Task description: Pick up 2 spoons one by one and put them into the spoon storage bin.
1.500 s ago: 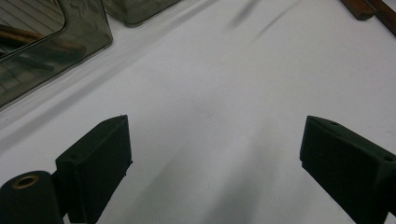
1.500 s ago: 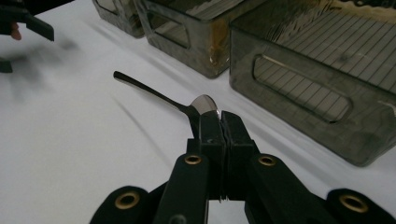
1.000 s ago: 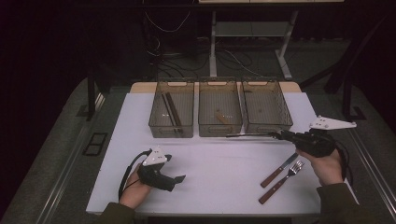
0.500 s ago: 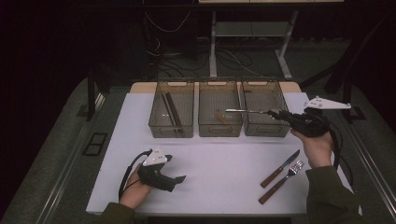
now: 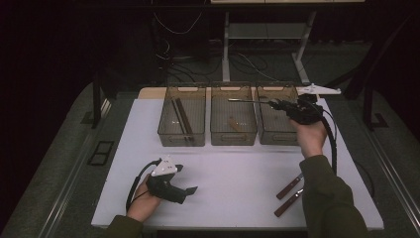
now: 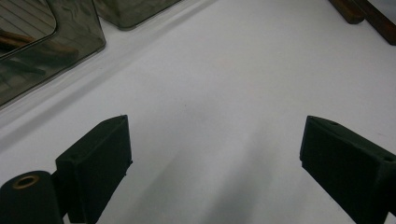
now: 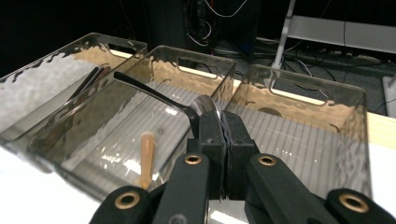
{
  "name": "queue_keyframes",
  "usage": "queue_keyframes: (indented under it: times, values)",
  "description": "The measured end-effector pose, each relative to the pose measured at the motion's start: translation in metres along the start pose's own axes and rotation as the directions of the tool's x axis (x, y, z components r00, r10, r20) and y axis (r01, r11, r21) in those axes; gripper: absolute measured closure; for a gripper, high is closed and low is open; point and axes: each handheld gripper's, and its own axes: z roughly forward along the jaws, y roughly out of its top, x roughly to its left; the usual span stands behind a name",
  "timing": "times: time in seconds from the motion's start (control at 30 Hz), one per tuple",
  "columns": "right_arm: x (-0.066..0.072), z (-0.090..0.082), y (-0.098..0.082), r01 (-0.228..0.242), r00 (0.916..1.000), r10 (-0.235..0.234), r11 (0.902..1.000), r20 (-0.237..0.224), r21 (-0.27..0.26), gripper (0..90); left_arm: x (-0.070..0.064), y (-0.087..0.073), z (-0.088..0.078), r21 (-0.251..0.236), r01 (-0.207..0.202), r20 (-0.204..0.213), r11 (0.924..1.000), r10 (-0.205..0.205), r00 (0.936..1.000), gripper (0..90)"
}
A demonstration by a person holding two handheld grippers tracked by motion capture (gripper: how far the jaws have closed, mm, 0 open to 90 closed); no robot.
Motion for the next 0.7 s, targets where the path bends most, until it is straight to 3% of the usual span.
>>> queue_keyframes:
  times: [0.4, 0.7]
  values:
    - [0.025, 0.057, 0.010, 0.039, 0.9944, -0.046, 0.9965, 0.095, 0.073, 88.7, -0.002, 0.000, 0.001, -0.016, 0.015, 0.010, 0.9998, -0.015, 0.9998, 8.5]
    - [0.043, 0.086, 0.004, 0.043, 0.9932, -0.056, 0.9921, 0.102, 0.118, 88.6, -0.003, 0.000, 0.001, -0.018, 0.014, 0.019, 0.9997, -0.013, 0.9997, 8.5]
